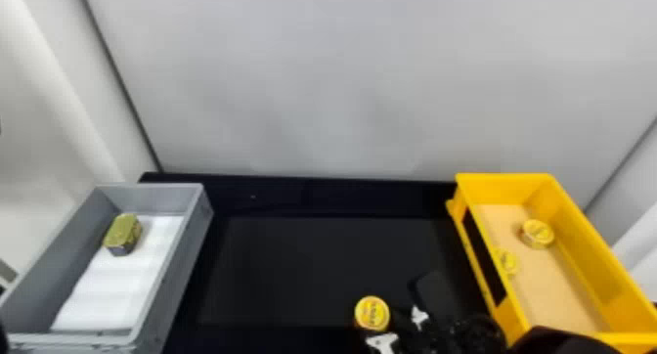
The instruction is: Pick up the round yellow can and place it in the yellow rectangular box
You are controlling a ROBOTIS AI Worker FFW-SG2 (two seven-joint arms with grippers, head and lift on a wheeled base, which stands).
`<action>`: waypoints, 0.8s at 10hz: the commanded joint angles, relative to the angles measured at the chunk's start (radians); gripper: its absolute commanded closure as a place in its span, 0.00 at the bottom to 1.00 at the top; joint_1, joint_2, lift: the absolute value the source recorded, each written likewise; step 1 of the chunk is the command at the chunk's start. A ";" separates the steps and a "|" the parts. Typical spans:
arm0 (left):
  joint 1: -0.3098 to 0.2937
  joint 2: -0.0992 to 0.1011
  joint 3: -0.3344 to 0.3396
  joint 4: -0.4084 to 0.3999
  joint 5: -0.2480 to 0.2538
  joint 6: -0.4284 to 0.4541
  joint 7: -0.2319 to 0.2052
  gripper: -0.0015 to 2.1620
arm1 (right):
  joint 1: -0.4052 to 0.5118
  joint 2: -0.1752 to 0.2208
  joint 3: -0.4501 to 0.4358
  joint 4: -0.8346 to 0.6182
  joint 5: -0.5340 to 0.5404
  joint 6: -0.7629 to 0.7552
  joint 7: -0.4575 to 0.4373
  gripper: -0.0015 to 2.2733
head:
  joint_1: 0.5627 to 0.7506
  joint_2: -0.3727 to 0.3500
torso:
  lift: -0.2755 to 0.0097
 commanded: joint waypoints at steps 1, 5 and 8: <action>0.001 -0.003 0.003 0.000 -0.002 0.000 0.000 0.04 | 0.000 -0.002 0.001 -0.002 0.004 -0.003 -0.001 0.31 | 0.70 0.53 | 0.77; 0.003 -0.003 0.009 0.005 -0.003 0.005 0.001 0.04 | -0.006 0.006 -0.008 -0.069 0.002 0.017 -0.024 0.31 | 0.70 0.53 | 0.77; 0.005 -0.003 0.013 0.011 -0.006 0.008 0.001 0.04 | -0.026 0.012 -0.028 -0.166 -0.002 0.062 -0.052 0.31 | 0.70 0.53 | 0.77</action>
